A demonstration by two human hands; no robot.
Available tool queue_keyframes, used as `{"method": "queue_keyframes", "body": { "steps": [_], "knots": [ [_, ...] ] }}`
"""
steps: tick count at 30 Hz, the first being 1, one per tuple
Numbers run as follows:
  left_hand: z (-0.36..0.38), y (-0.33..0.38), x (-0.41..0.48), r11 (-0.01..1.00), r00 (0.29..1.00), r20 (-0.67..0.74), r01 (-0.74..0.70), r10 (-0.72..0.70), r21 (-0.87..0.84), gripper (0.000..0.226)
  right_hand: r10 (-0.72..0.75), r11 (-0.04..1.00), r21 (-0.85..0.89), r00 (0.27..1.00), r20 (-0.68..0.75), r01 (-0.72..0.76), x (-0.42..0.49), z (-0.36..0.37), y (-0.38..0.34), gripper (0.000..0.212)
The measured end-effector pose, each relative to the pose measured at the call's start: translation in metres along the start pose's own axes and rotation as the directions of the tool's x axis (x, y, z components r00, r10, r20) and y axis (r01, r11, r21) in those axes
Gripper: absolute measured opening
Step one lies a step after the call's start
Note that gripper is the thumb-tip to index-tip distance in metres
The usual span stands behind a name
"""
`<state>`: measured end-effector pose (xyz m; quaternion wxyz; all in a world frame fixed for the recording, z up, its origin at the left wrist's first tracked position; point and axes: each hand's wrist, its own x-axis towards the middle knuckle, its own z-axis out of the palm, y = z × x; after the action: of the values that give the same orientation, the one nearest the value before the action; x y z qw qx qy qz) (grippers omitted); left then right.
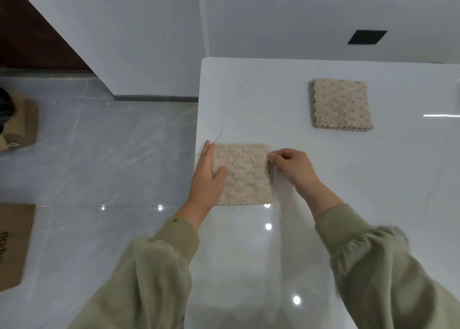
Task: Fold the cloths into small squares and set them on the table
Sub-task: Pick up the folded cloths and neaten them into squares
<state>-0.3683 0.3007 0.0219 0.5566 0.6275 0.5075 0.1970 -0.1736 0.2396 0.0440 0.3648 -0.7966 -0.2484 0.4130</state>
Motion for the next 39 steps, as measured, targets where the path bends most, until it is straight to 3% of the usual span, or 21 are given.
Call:
{"method": "queue_keyframes", "body": {
  "steps": [7, 14, 18, 27, 35, 39],
  "knots": [
    [0.005, 0.001, 0.001, 0.996, 0.999, -0.043, 0.021, -0.025, -0.088, 0.061, 0.111, 0.994, -0.038, 0.986, 0.124, -0.107, 0.01, -0.005, -0.009, 0.013],
    [0.005, 0.004, 0.002, 0.989, 0.997, -0.044, 0.05, -0.056, -0.142, 0.06, 0.144, 0.987, 0.046, 0.975, 0.171, -0.154, 0.016, -0.012, -0.006, 0.026],
    [0.005, 0.005, 0.002, 0.986, 0.996, -0.05, 0.061, -0.069, -0.158, 0.06, 0.144, 0.988, 0.044, 0.983, 0.113, -0.15, 0.011, -0.017, -0.005, 0.019],
    [0.005, 0.005, 0.002, 0.983, 0.996, -0.047, 0.072, -0.081, -0.168, 0.059, 0.146, 0.986, -0.091, 0.984, 0.098, -0.138, -0.008, -0.002, 0.004, 0.032],
    [0.006, 0.006, 0.001, 0.983, 0.996, -0.044, 0.069, -0.078, -0.171, 0.059, 0.098, 0.976, -0.193, 0.995, -0.009, -0.098, -0.007, -0.002, 0.008, 0.016],
    [0.008, 0.005, 0.001, 0.982, 0.994, -0.069, 0.068, -0.081, -0.178, 0.058, 0.059, 0.977, -0.202, 0.996, -0.061, -0.071, -0.011, 0.002, 0.012, 0.028]
  ]
}}
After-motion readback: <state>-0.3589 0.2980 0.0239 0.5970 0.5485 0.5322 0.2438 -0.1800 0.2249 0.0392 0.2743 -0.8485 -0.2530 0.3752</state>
